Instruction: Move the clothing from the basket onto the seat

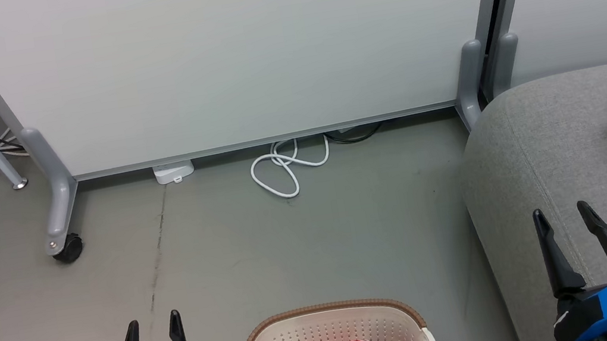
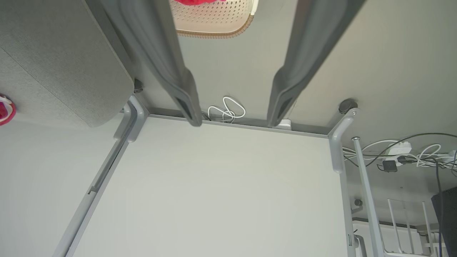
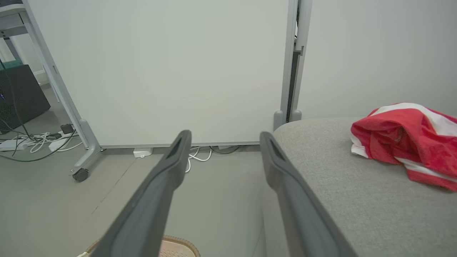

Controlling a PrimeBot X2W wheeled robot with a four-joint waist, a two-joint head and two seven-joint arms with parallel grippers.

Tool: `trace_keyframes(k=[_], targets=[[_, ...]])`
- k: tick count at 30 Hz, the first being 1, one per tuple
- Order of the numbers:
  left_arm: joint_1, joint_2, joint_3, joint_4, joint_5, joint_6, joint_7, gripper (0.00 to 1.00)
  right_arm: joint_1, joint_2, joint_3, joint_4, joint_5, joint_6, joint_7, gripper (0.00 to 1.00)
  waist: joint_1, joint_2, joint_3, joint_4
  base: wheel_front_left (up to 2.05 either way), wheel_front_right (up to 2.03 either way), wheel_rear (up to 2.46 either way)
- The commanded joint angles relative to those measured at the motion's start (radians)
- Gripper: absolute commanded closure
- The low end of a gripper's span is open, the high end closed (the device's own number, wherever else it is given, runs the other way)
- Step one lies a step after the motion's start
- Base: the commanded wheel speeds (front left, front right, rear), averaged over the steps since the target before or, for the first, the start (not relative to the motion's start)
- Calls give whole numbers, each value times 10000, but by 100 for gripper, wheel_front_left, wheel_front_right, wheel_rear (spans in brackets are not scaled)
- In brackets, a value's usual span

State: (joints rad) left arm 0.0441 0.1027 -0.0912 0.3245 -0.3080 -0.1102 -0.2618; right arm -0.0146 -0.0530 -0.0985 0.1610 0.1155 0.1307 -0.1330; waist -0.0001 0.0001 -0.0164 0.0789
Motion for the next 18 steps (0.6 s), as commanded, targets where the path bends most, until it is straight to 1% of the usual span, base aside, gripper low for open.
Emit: trace_keyframes(k=[1, 5, 18], targets=[[84, -14, 70, -15, 39, -41, -47, 0, 203, 18, -2, -235, 49, 1, 78, 0, 1, -1, 6, 48, 0, 0, 0], [108, -35, 95, 12, 92, -56, -47, 0, 309, 27, 87, -407, 333, 1, 115, 0, 1, -1, 15, 69, 0, 0, 0], [93, -133, 122, -108, 203, -90, -47, 0, 392, 30, 239, -487, 588, 1, 111, 0, 1, -1, 63, -76, 0, 0, 0]])
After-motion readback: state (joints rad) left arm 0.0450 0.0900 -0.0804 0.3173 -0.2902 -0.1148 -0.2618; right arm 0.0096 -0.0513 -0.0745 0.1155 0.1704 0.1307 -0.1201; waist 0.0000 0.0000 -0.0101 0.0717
